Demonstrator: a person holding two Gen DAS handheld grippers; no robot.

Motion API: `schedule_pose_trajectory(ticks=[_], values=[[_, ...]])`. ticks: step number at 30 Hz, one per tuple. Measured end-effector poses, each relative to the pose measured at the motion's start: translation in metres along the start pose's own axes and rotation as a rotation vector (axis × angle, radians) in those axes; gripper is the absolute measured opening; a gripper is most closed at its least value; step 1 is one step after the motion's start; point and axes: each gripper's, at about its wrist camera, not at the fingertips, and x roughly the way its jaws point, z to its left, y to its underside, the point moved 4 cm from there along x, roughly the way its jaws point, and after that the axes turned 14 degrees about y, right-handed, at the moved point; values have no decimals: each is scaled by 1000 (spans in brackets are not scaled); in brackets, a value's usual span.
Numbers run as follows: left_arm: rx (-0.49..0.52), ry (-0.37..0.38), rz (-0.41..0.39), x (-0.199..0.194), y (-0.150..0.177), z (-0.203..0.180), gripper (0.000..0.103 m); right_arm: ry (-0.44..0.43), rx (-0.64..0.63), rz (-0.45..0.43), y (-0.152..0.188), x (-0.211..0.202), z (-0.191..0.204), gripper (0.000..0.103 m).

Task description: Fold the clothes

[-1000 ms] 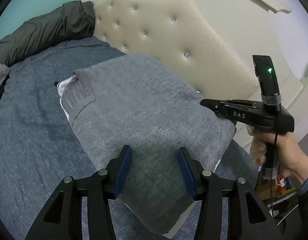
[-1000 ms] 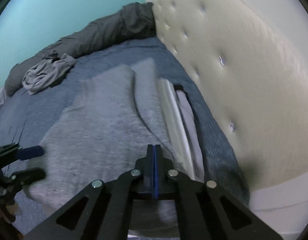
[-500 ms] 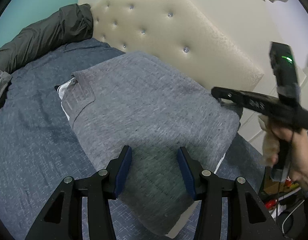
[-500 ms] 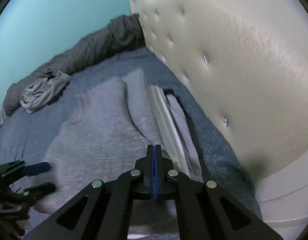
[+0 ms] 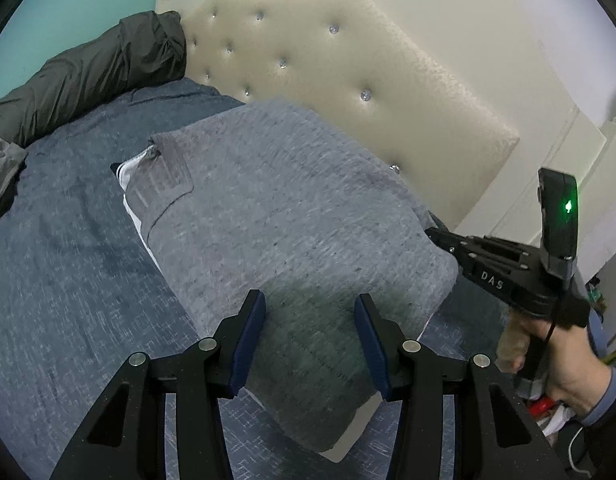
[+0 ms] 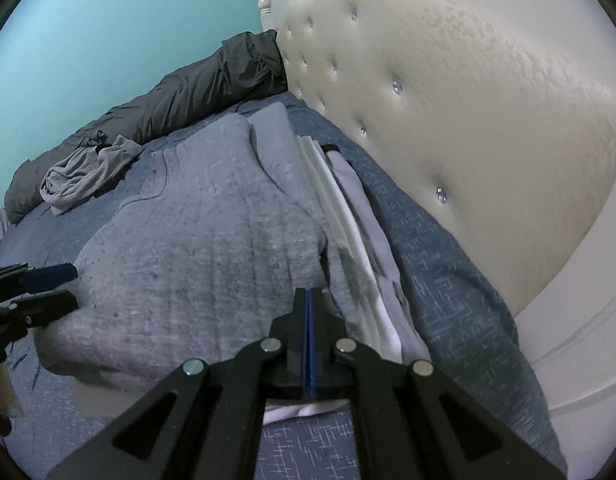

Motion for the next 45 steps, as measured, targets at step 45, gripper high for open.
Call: schedule_pose_trajectory(ticks=[45], values=[[-8,-15,-53,-49,-5,1,50,8,27,173,-114,16,11,0]])
